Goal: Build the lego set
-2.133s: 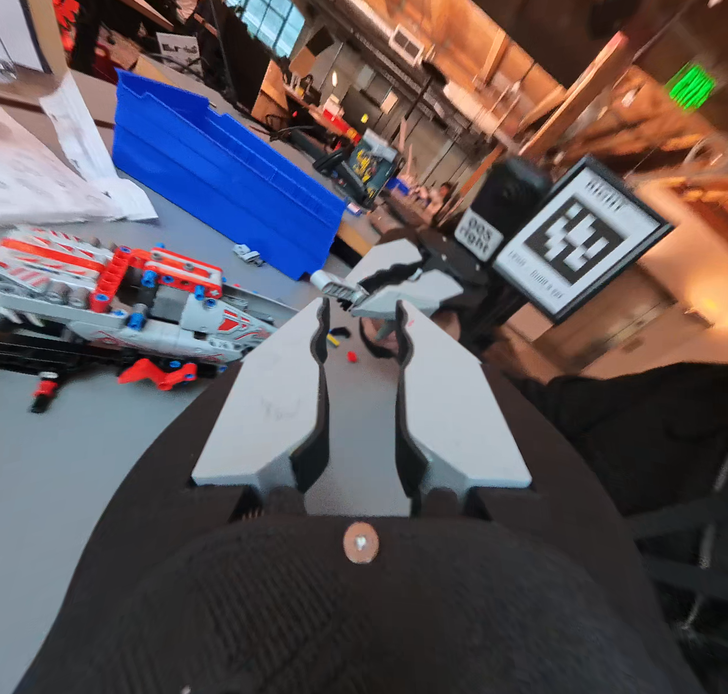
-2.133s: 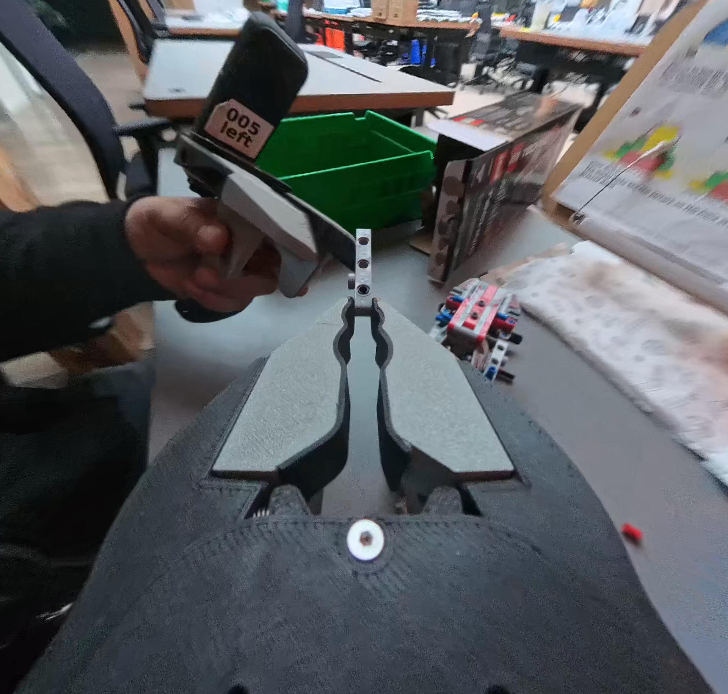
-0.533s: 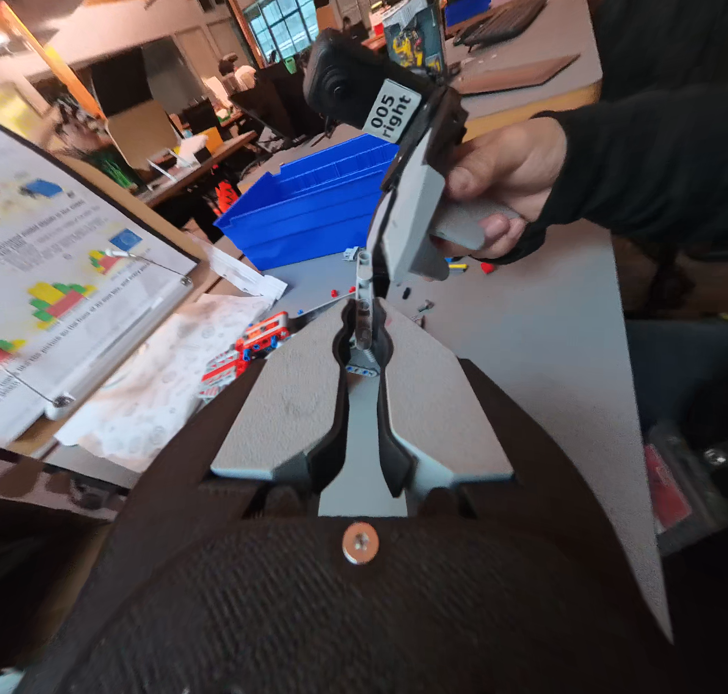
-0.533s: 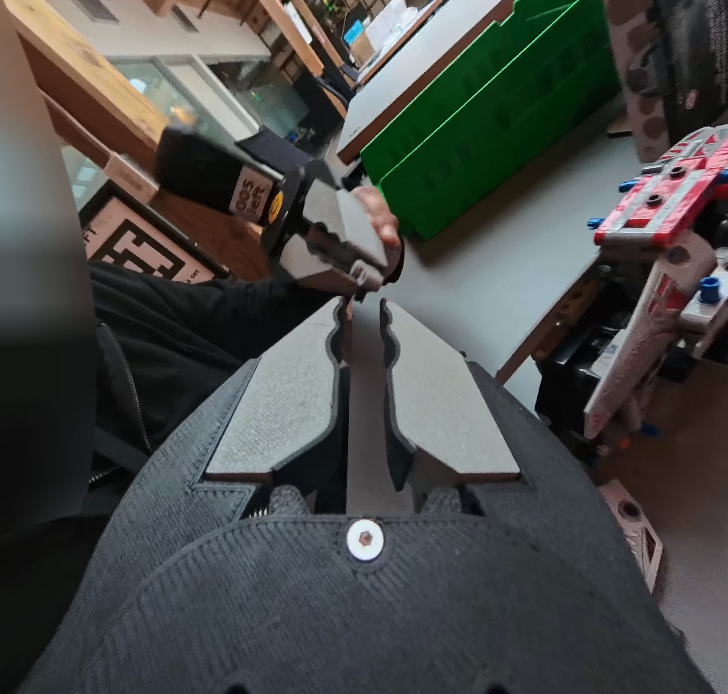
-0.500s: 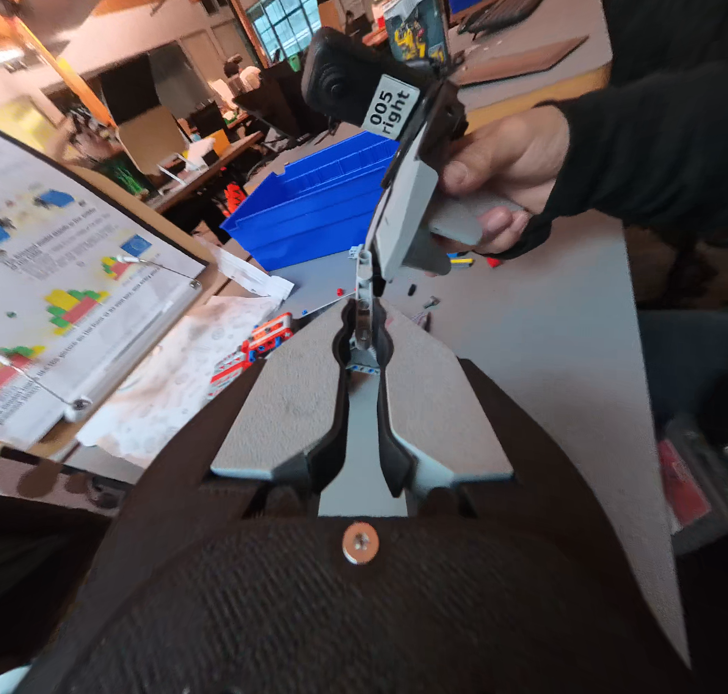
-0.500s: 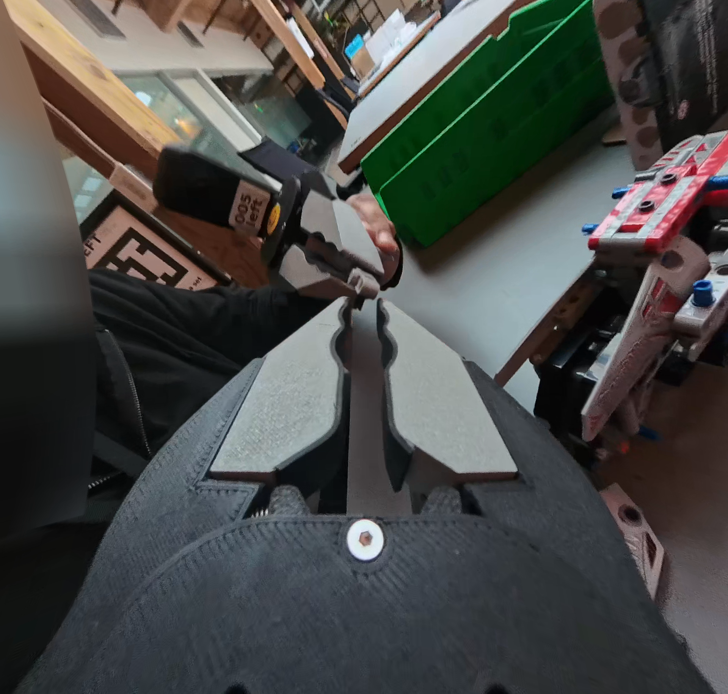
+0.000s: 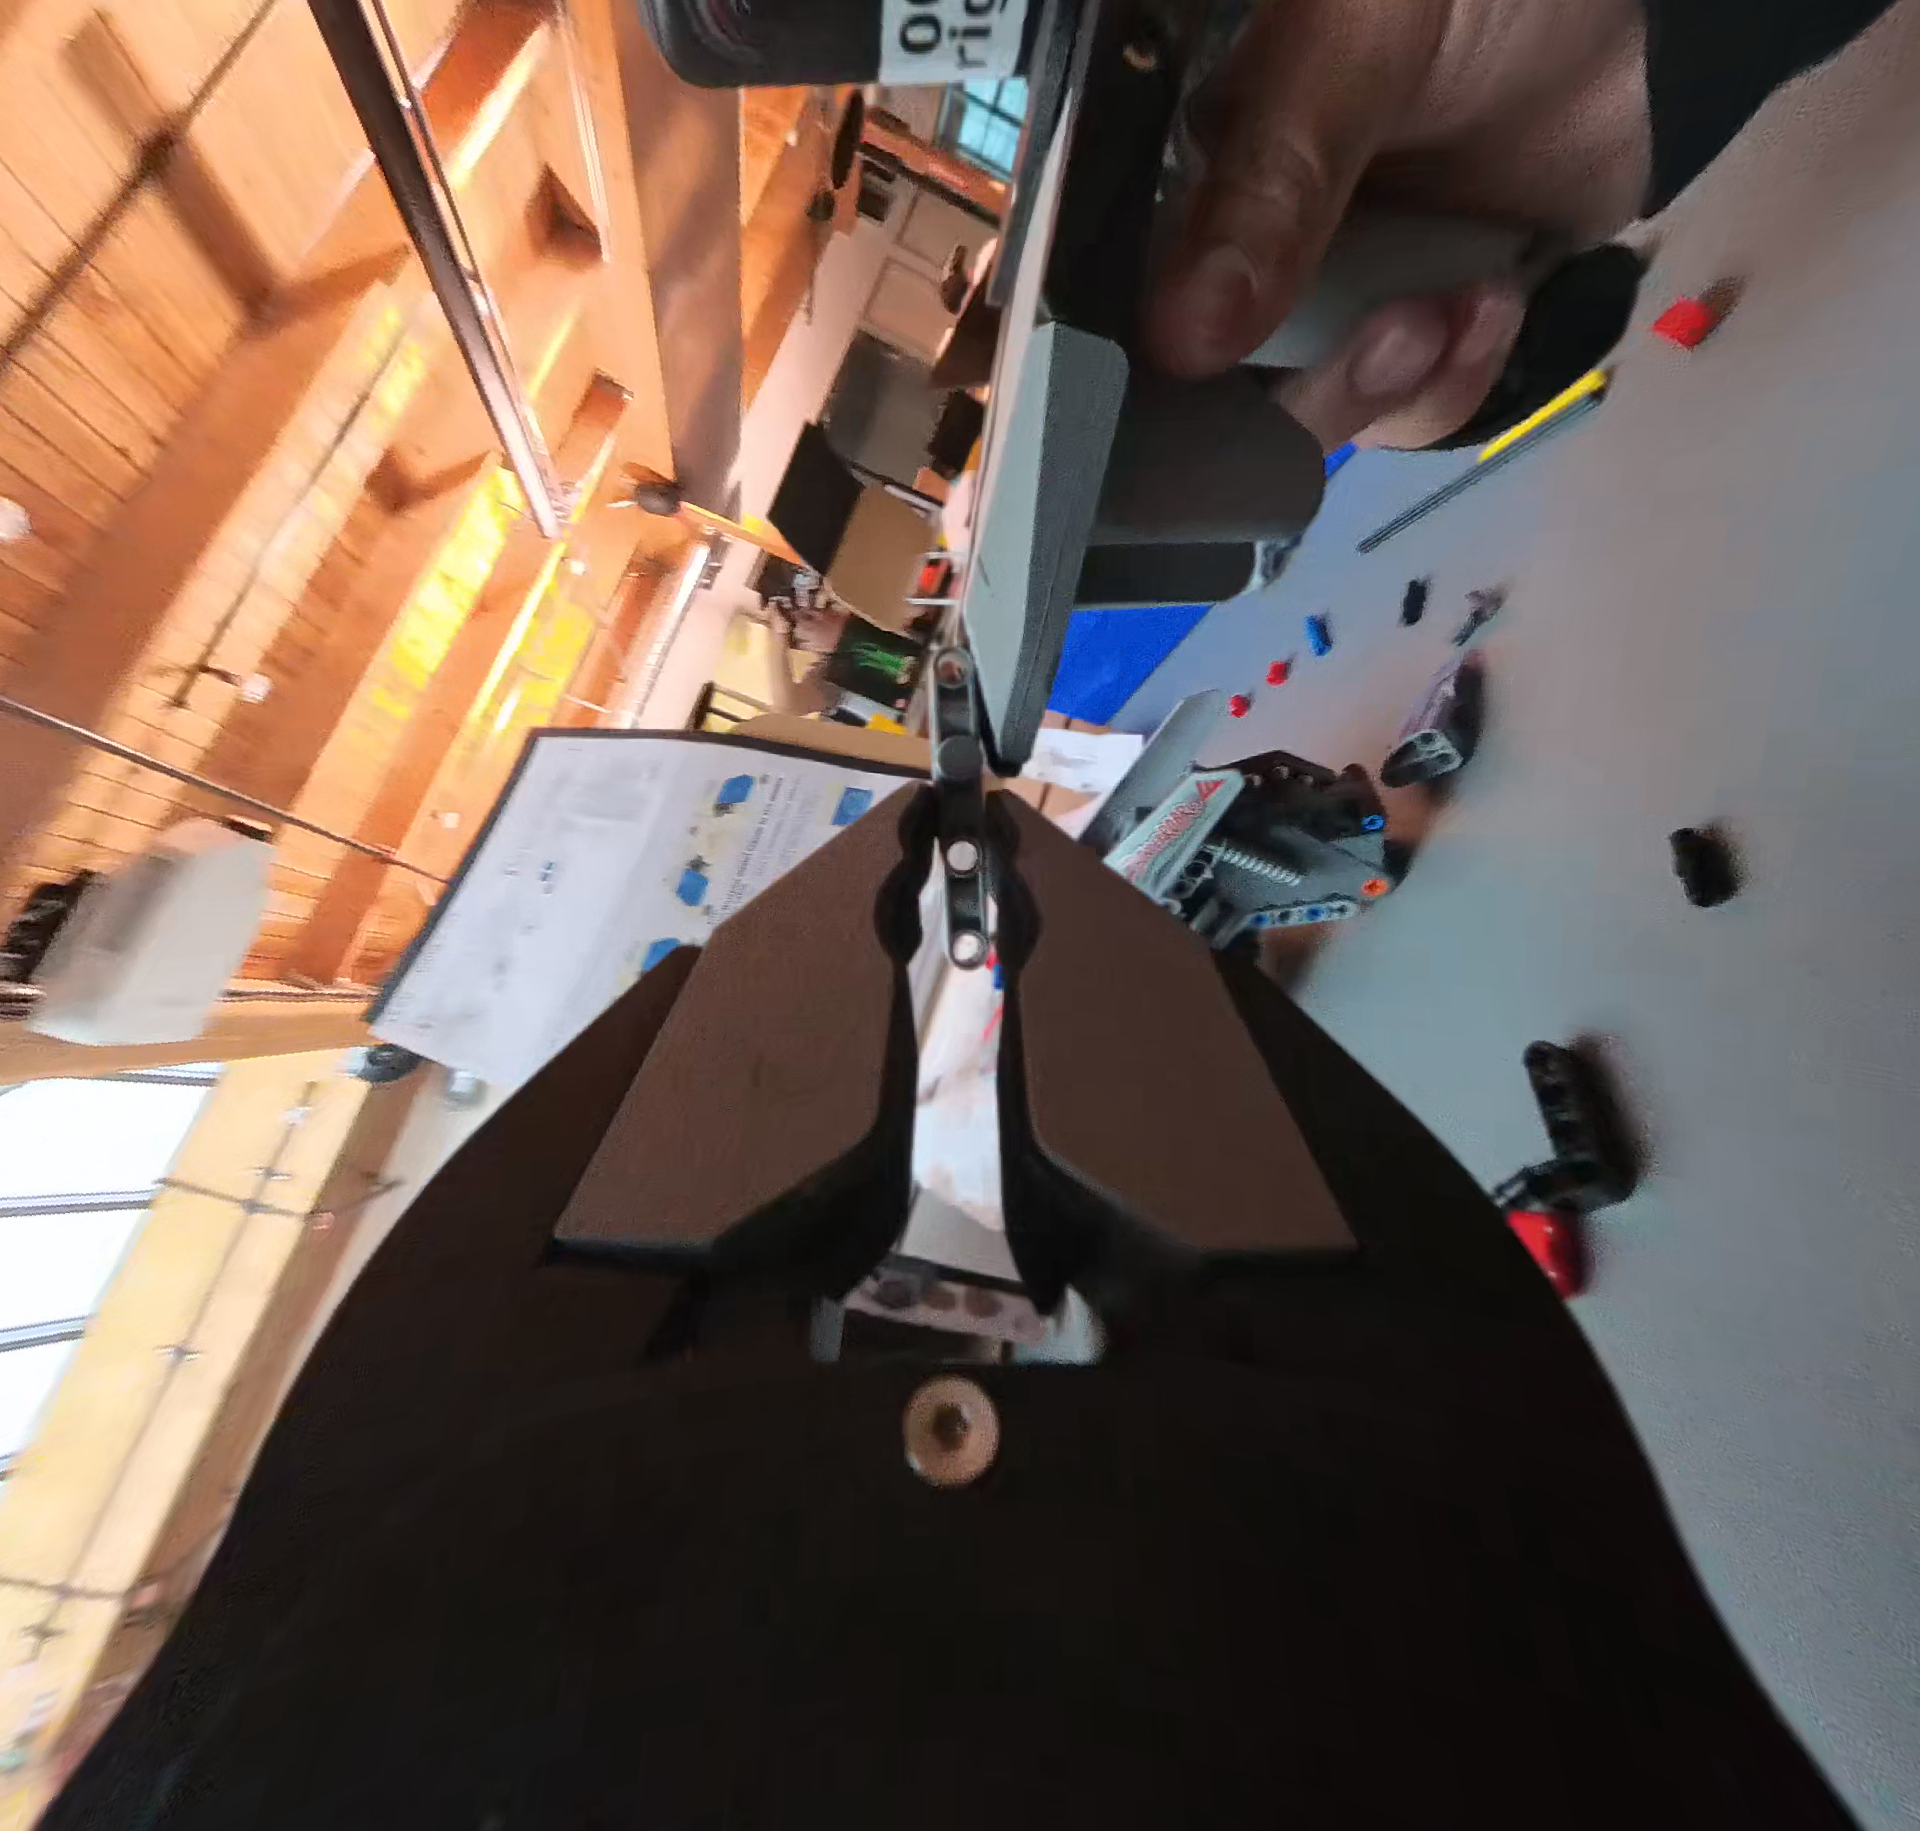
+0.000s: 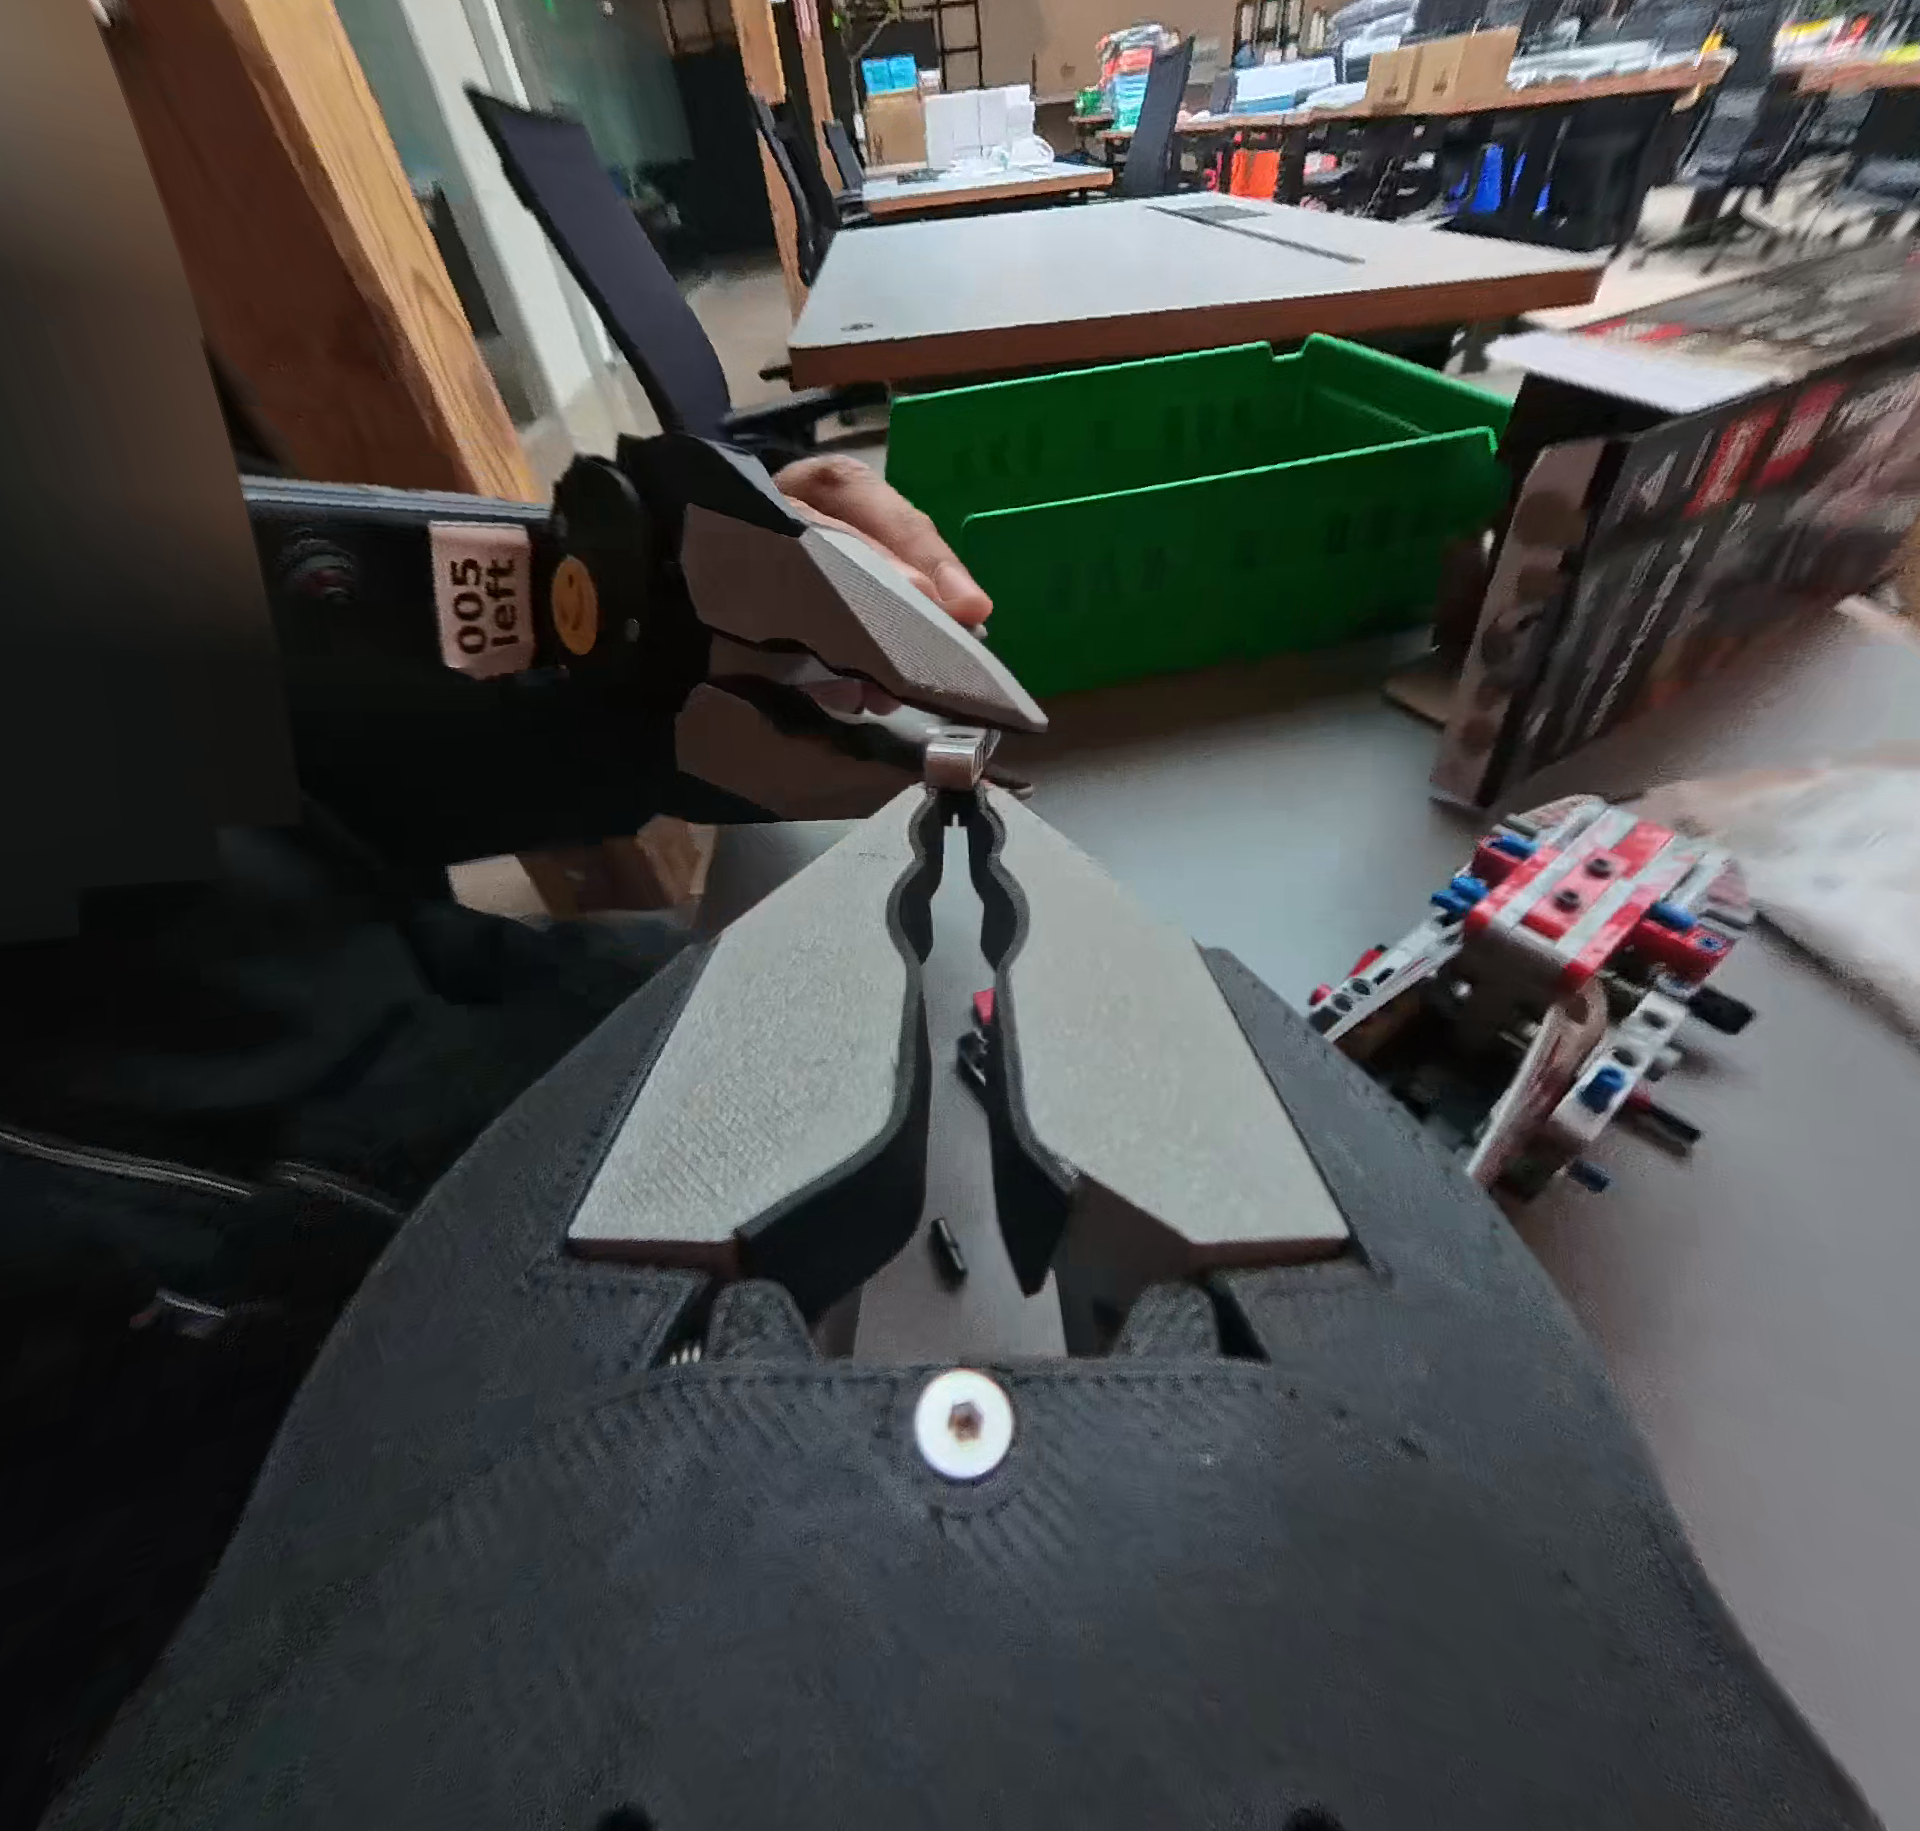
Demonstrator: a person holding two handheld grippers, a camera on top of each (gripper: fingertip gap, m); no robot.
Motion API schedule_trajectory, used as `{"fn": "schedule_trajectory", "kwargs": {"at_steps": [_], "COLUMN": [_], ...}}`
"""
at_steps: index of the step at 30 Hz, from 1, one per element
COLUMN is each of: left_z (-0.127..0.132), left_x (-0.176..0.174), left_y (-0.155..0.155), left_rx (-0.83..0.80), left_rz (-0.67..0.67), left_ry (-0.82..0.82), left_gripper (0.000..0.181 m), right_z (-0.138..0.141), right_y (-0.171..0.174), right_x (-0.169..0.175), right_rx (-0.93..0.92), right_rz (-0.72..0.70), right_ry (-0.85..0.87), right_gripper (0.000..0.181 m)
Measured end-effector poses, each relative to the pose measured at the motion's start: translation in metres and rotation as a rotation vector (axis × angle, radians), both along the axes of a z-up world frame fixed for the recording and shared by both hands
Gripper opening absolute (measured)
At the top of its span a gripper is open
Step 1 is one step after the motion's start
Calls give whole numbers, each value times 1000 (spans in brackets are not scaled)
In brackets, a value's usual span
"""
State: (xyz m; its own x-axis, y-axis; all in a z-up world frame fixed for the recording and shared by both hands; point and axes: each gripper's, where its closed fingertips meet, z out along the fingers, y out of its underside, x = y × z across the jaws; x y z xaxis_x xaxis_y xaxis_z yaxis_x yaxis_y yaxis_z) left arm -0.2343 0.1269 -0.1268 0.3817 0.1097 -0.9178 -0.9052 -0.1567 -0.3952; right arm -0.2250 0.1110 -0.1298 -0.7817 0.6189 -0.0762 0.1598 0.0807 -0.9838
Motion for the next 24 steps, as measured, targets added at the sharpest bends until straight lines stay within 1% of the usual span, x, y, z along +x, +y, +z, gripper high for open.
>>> {"fn": "schedule_trajectory", "kwargs": {"at_steps": [3, 7, 10, 15, 18, 20, 21, 23, 24], "left_z": [7, 11, 14, 20, 21, 16, 12, 3, 15], "left_x": [2, 3, 5, 3, 0, -4, -7, -15, -29], "left_y": [-2, -4, -5, -6, -3, -2, -1, -1, -7], "left_rx": [43, 56, 67, 106, 126, 111, 86, 37, 116], "left_rz": [29, 65, 67, 85, 94, 116, 134, 146, 220], "left_ry": [87, 194, 209, 214, 145, 126, 120, 57, 33], "left_gripper": [6, 5, 5, 5, 5, 6, 6, 4, 5], "right_z": [5, 7, 10, 17, 20, 14, 8, -5, -24], "right_y": [-2, -5, -5, -7, -5, -4, -4, -6, -6], "right_x": [2, 4, 5, 4, 2, -1, -4, -8, -11], "right_rx": [5, 31, 42, 50, -26, -34, -19, 27, 95], "right_rz": [4, -3, -16, -62, -70, -86, -99, -118, -120], "right_ry": [56, 125, 152, 187, 136, 73, 43, -19, -94], "right_gripper": [1, 2, 4, 1, 1, 1, 0, 1, 0]}}
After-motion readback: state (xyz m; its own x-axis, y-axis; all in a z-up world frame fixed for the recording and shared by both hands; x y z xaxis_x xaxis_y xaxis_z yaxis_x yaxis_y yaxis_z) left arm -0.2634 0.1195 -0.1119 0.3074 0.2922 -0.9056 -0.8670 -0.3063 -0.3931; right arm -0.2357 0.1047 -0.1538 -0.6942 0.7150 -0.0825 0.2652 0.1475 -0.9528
